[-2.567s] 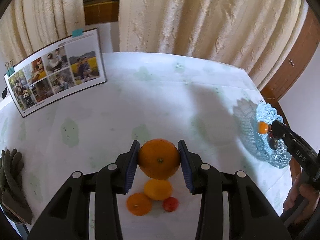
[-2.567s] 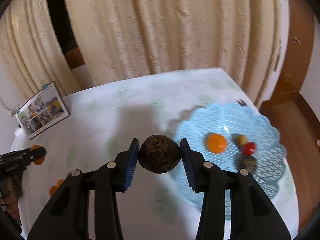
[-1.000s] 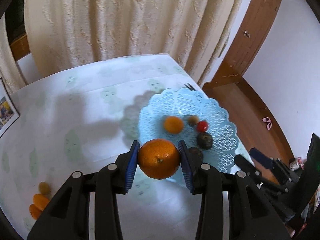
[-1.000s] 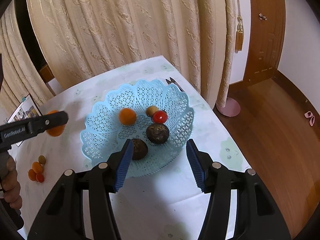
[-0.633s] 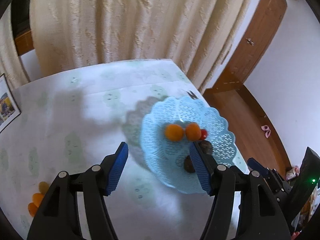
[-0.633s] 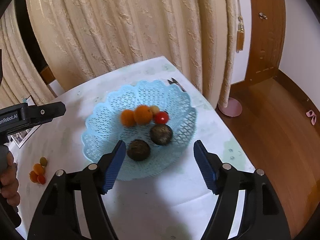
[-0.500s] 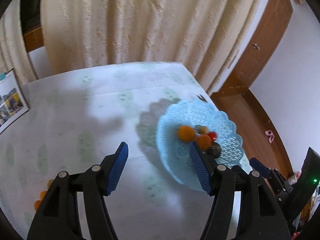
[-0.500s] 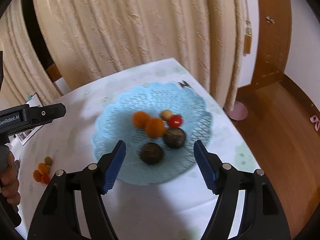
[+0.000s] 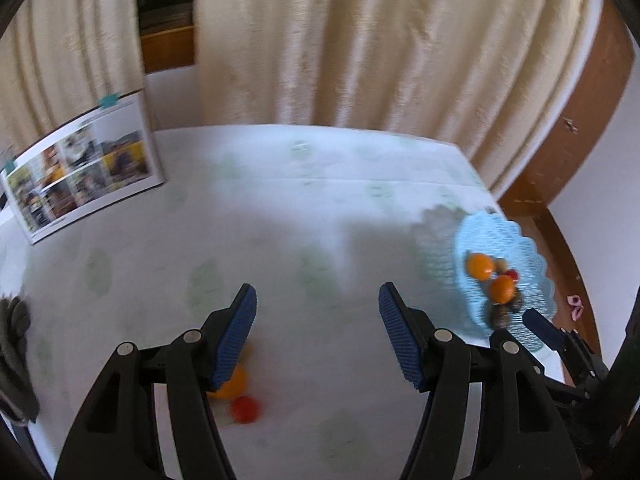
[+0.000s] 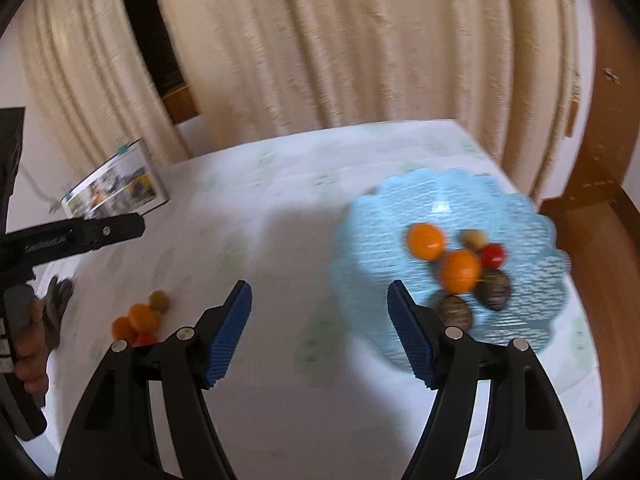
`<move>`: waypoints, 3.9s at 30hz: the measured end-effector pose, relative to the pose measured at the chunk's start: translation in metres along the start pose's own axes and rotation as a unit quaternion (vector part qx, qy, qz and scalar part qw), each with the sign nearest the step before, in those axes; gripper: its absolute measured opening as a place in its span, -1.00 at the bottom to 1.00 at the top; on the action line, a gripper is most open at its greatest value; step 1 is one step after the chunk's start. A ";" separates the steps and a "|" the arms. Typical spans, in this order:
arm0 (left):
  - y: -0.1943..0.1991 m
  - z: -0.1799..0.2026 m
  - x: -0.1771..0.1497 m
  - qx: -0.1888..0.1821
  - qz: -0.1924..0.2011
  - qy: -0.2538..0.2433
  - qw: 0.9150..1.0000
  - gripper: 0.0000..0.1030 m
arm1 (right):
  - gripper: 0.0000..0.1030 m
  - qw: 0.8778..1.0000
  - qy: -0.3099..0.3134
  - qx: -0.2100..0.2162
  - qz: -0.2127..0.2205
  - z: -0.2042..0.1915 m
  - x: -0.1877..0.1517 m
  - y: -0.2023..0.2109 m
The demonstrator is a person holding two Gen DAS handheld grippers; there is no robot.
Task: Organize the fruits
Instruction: 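Grasp a red tomato with the right tool while the left tool approaches the remaining oranges, then drop the tomato into the basket with the right tool while the left tool carries an orange there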
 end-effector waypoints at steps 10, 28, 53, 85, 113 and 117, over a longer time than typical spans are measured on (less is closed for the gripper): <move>0.017 -0.089 -0.012 0.043 -0.003 0.051 0.998 0.24 | 0.39 0.993 0.078 0.076 -0.050 -0.103 -0.038 -0.026; 0.031 -0.183 -0.031 0.091 -0.009 0.099 0.991 0.67 | 0.39 0.976 0.156 0.108 -0.109 -0.194 -0.080 -0.079; 0.018 -0.169 -0.050 0.078 -0.036 0.071 0.994 0.67 | -0.50 0.983 0.132 0.105 -0.078 -0.162 -0.050 -0.056; 0.000 -0.120 -0.090 0.062 -0.063 0.042 0.995 0.67 | -0.48 0.993 0.085 0.070 -0.049 -0.105 -0.025 -0.042; -0.025 -0.100 -0.106 0.052 -0.086 0.044 0.994 -0.24 | 0.05 0.998 -0.039 -0.053 0.017 0.060 0.005 0.004; -0.015 -0.087 -0.096 0.046 -0.076 0.036 0.995 -0.24 | 0.05 0.997 -0.046 -0.057 0.024 0.067 0.004 0.009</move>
Point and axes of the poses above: each gripper's, at about its wrist camera, not at the fingertips, and y roughly against the way its jaws point, z to its right, x to its top, the point moved 8 cm from there along -y, roughly the way its jaws point, and after that the axes turned 3 degrees about -x, right-handed, at the moved point
